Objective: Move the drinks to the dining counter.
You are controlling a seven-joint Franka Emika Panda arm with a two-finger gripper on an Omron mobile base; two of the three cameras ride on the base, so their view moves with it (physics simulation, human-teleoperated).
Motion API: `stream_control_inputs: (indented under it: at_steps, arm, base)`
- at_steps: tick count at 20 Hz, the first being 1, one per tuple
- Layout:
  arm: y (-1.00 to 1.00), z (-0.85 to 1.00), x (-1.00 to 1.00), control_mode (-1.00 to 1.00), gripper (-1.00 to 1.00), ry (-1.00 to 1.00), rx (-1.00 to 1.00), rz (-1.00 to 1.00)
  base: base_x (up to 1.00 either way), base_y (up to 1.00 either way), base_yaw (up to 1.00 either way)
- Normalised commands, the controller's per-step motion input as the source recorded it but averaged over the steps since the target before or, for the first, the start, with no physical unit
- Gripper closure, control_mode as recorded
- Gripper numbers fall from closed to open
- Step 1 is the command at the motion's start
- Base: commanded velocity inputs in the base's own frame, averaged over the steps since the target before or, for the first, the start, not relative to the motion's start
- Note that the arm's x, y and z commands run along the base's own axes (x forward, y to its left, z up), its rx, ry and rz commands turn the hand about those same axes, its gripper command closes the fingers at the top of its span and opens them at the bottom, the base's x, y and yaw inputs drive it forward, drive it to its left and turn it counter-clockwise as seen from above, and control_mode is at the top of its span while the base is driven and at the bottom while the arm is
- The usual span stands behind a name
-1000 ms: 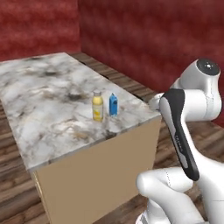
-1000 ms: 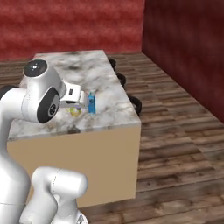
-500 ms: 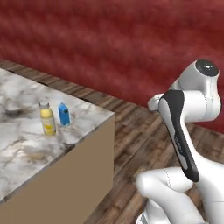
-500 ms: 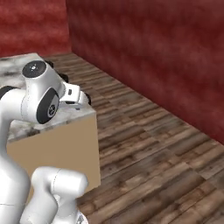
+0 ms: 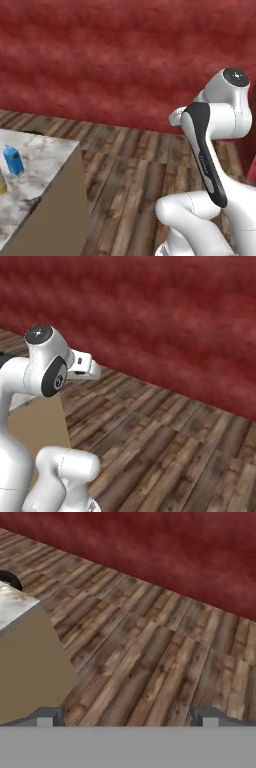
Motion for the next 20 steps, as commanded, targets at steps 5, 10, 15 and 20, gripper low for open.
stream_control_inputs:
  at_steps: [5,10,15,20]
  arm:
    - [0.0,0.0,0.0,1.0,-1.0,0.0,0.0,0.0]
    - [0.0,0.0,0.0,1.0,-1.0,0.0,0.0,0.0]
    - [0.0,0.0,0.0,1.0,-1.0,0.0,0.0,0.0]
    - [0.0,0.0,0.0,1.0,-1.0,0.0,0.0,0.0]
  base:
    - [0.0,0.18,-0.59]
    - [-0.03,0.37,-0.54]
    - [-0.12,0.45,-0.47]
    - [-0.08,0.44,-0.46]
